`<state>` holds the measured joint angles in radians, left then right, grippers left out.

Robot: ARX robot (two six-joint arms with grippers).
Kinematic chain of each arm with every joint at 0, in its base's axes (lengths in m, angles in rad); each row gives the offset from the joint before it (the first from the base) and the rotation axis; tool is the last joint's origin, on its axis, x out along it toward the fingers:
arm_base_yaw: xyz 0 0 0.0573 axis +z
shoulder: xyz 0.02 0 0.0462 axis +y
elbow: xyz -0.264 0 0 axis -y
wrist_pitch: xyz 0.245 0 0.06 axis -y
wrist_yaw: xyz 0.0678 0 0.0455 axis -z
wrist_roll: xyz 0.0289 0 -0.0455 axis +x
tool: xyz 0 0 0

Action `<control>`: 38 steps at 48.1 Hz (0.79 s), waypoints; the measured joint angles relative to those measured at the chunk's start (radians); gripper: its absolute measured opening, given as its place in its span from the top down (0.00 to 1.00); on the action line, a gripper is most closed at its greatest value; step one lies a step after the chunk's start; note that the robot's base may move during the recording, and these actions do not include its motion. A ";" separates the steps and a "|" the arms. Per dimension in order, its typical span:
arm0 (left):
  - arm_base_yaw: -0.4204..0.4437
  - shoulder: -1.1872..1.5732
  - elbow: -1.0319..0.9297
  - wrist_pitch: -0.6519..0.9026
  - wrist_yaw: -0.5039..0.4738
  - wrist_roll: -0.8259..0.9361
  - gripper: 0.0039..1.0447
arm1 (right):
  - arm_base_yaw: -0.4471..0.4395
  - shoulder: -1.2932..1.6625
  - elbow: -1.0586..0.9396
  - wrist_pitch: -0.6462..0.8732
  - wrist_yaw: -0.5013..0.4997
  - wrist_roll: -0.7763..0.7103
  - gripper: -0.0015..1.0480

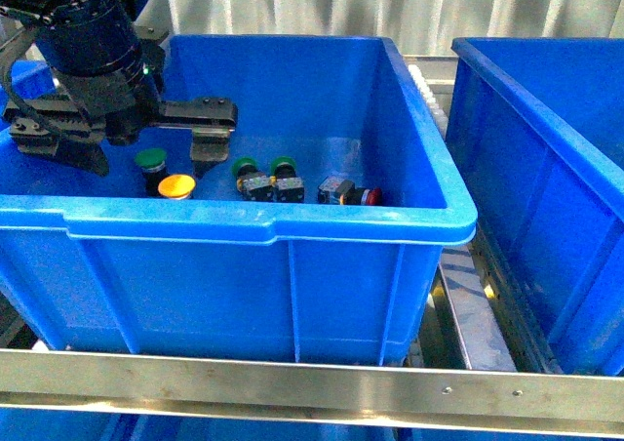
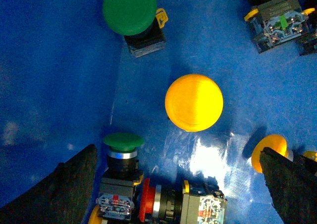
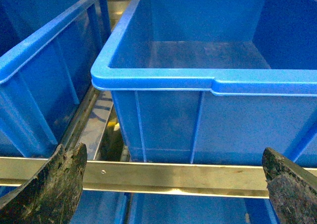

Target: Pick red and yellow buttons and place in box

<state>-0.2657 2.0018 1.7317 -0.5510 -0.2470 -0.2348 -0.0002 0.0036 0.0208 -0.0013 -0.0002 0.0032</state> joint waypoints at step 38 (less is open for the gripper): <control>-0.002 0.165 0.157 -0.013 -0.019 -0.006 0.07 | 0.000 0.000 0.000 0.000 0.000 0.000 0.03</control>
<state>-0.2672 2.1666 1.8885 -0.5644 -0.2665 -0.2413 -0.0002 0.0036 0.0208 -0.0013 -0.0002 0.0032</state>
